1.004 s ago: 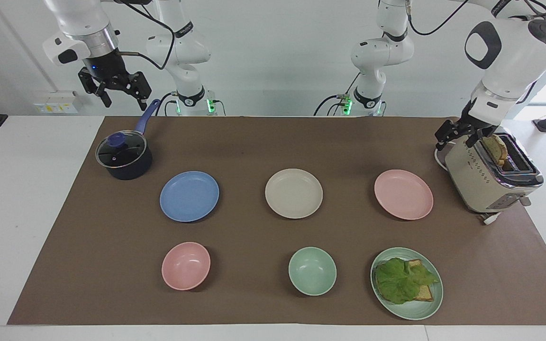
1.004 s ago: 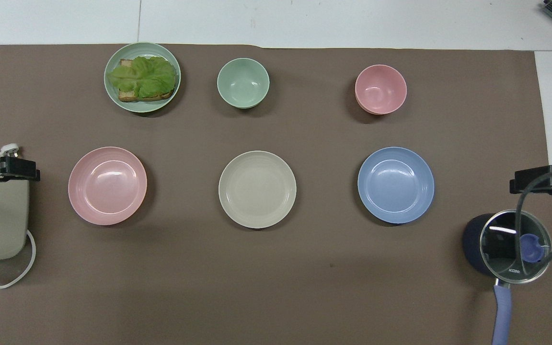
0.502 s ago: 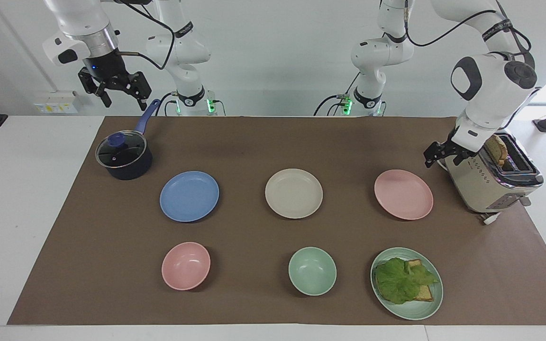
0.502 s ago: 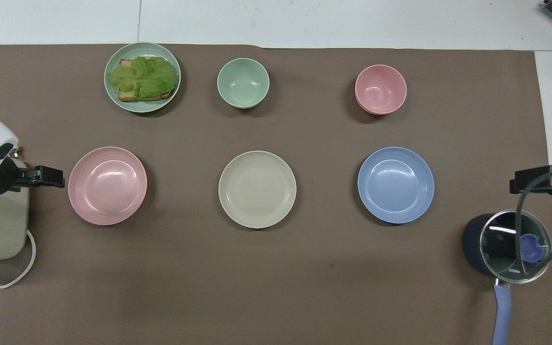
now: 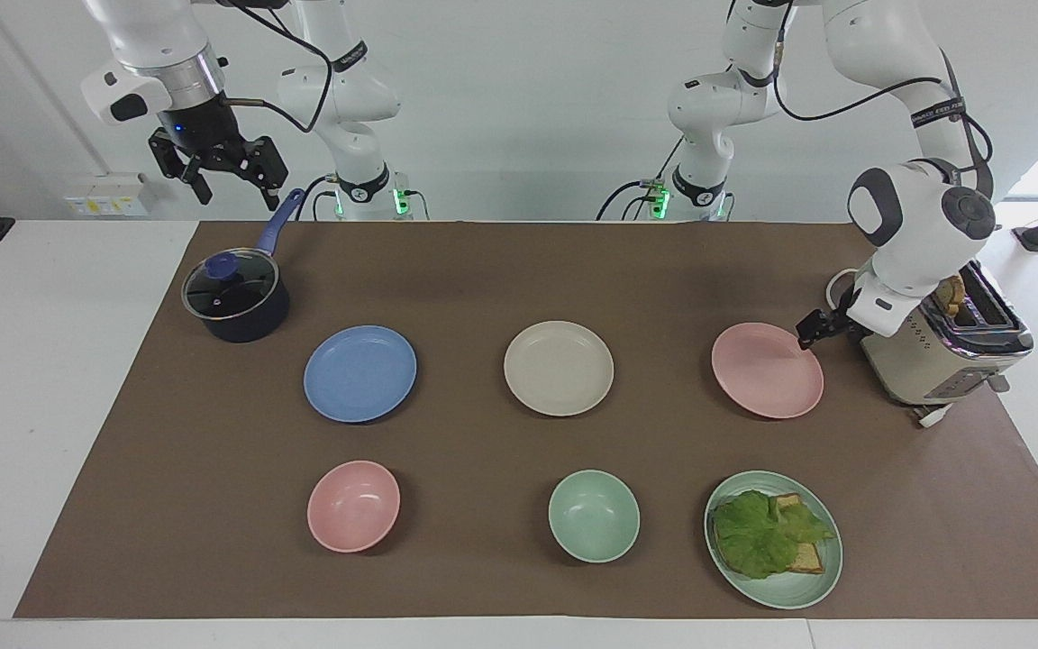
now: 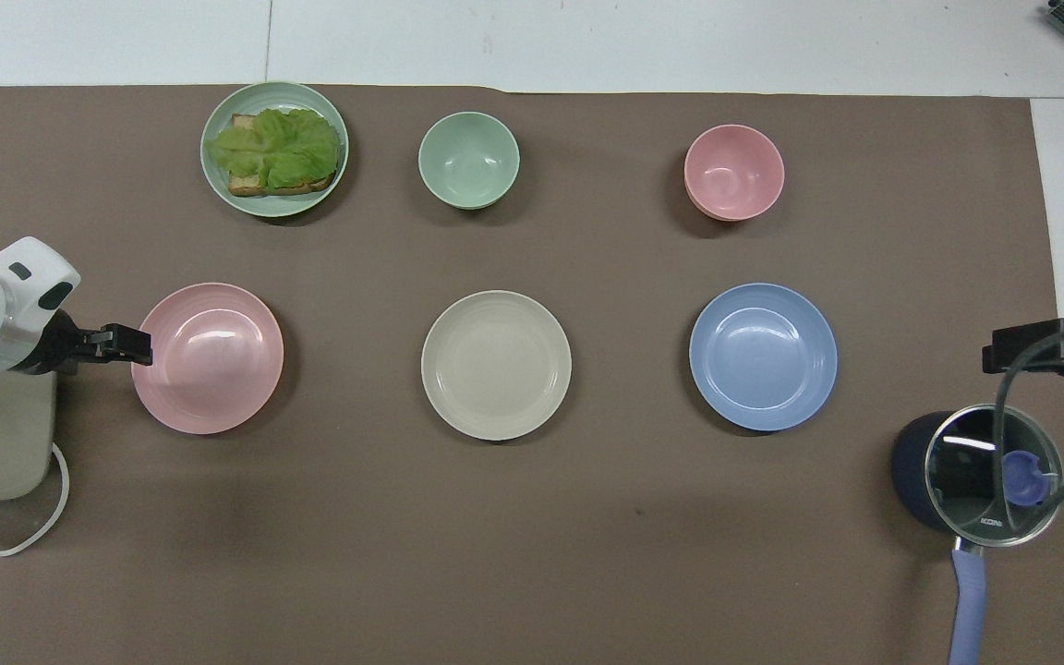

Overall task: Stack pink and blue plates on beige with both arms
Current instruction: 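Move the left gripper to the rim of the pink plate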

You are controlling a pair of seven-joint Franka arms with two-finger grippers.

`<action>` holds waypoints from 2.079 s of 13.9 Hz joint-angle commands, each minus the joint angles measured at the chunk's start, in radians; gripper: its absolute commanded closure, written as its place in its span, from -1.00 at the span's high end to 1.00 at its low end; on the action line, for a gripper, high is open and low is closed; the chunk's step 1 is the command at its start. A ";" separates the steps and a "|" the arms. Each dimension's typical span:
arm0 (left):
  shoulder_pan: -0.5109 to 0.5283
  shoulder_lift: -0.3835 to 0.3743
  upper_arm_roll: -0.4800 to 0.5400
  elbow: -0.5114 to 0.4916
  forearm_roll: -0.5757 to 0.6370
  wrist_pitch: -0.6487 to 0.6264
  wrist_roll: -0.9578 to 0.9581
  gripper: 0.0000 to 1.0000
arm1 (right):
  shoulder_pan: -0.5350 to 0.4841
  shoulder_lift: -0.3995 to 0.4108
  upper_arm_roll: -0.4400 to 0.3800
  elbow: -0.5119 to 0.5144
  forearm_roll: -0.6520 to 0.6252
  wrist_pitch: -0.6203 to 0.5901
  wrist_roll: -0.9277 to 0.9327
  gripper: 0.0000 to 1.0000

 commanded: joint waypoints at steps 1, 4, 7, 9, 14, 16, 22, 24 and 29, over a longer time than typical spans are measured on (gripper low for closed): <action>0.014 0.022 -0.010 -0.032 0.015 0.069 0.003 1.00 | -0.012 -0.015 0.003 -0.016 0.003 -0.003 -0.025 1.00; 0.014 0.045 -0.010 -0.069 0.015 0.133 -0.002 1.00 | -0.012 -0.016 0.003 -0.016 0.003 -0.003 -0.025 1.00; 0.014 0.047 -0.010 -0.071 0.015 0.140 -0.037 0.88 | -0.012 -0.015 0.003 -0.016 0.003 -0.004 -0.025 1.00; 0.013 0.047 -0.010 -0.071 0.015 0.140 -0.038 0.09 | -0.012 -0.015 0.003 -0.016 0.003 -0.006 -0.025 1.00; 0.013 0.054 -0.010 -0.071 0.015 0.138 -0.043 -0.29 | -0.012 -0.016 0.003 -0.016 0.003 -0.006 -0.025 1.00; 0.014 0.054 -0.010 -0.071 0.015 0.138 -0.040 -0.37 | -0.012 -0.016 0.003 -0.016 0.003 -0.006 -0.025 1.00; 0.016 0.056 -0.010 -0.071 0.015 0.134 -0.040 -0.47 | -0.012 -0.016 0.003 -0.016 0.003 -0.007 -0.025 1.00; 0.016 0.065 -0.010 -0.069 0.015 0.134 -0.040 -0.47 | -0.012 -0.016 0.003 -0.016 0.003 -0.007 -0.025 1.00; 0.014 0.067 -0.010 -0.068 0.015 0.121 -0.038 -0.89 | -0.012 -0.021 0.003 -0.023 0.003 -0.006 -0.025 1.00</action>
